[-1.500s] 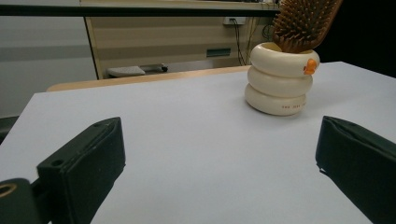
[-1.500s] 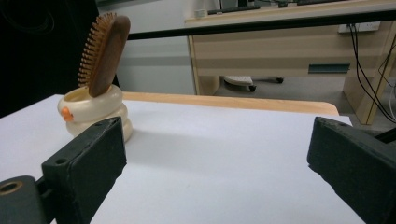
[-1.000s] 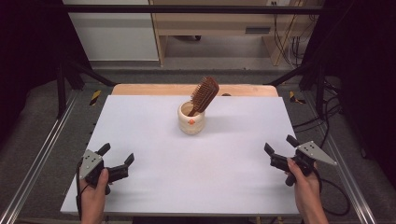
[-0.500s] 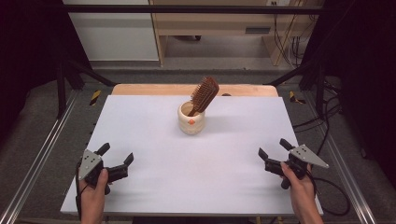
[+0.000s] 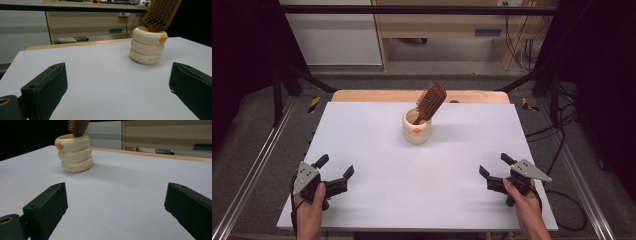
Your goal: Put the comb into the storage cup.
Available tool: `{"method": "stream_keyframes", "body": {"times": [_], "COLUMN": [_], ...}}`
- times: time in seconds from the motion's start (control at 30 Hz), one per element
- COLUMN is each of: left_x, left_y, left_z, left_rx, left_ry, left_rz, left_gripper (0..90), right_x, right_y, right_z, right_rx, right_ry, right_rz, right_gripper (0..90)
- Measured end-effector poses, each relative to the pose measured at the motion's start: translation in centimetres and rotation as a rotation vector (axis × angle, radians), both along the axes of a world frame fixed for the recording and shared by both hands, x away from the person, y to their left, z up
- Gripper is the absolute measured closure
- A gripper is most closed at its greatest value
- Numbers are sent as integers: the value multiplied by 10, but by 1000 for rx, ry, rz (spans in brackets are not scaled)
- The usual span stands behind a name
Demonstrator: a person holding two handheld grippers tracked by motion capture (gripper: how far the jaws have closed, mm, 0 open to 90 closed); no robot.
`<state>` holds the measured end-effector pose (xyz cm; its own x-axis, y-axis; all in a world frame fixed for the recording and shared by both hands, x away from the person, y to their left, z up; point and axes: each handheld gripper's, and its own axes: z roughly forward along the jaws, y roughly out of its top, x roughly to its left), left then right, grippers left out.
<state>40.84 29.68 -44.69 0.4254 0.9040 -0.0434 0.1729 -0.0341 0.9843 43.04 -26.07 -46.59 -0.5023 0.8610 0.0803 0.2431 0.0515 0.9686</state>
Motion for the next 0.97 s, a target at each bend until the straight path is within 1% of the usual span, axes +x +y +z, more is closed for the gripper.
{"method": "stream_keyframes", "body": {"times": [0.07, 0.1, 0.17, 0.23, 0.27, 0.33, 0.37, 0.43, 0.53, 0.57, 0.6, 0.63, 0.67, 0.7, 0.73, 0.77, 0.8, 0.83, 0.9, 0.97], "left_x": [-1, -2, -3, -3, -3, -4, -5, -9, -14, -15, -17, -17, -18, -18, -18, -17, -17, -16, -15, -15], "left_y": [0, 1, 1, 1, 1, 1, 1, 4, 7, 6, 5, 5, 3, 3, 1, -3, -3, -6, -7, -7], "left_z": [0, 1, 1, 1, 1, -1, -1, 0, -1, -2, -2, -2, -1, -1, -1, -1, -1, 0, 0, 0], "left_rx": [-3, -1, -1, -15, -15, -11, 2, 21, 19, 25, 31, 31, 49, 49, 49, 57, 57, 69, 51, 50], "left_ry": [-2, 1, 3, 13, 13, 28, 35, 29, 41, 47, 46, 46, 37, 37, 32, 22, 22, 6, -7, -13], "left_rz": [6, 6, 7, 1, 1, -4, -8, -2, -18, -26, -42, -42, -57, -57, -67, -82, -82, -99, -108, -101], "left_gripper": [17, 17, 18, 21, 21, 22, 23, 25, 35, 35, 35, 34, 33, 33, 33, 32, 32, 30, 29, 28], "right_x": [0, -1, -1, -2, -2, -3, -3, -3, -3, -3, -3, -3, -4, -4, -4, -4, -4, -4, -4, -3], "right_y": [2, 5, 6, 10, 10, 13, 15, 17, 22, 23, 24, 25, 26, 26, 28, 29, 30, 30, 31, 32], "right_z": [-1, -2, -3, -6, -6, -7, -7, -8, -8, -8, -7, -7, -7, -7, -7, -6, -5, -5, -4, -4], "right_rx": [-1, -4, -2, -4, -4, -11, -13, -22, -23, -22, -20, -20, -22, -22, -23, -15, -11, -10, -4, 2], "right_ry": [1, 4, 4, 11, 11, 9, 10, 10, 10, 6, 5, 5, 6, 6, 4, 0, -2, -5, -5, -7], "right_rz": [8, 24, 29, 54, 54, 76, 82, 98, 119, 124, 128, 131, 135, 135, 140, 146, 151, 152, 152, 148], "right_gripper": [48, 48, 46, 45, 45, 43, 42, 40, 40, 40, 40, 38, 38, 38, 38, 41, 41, 43, 44, 44]}}
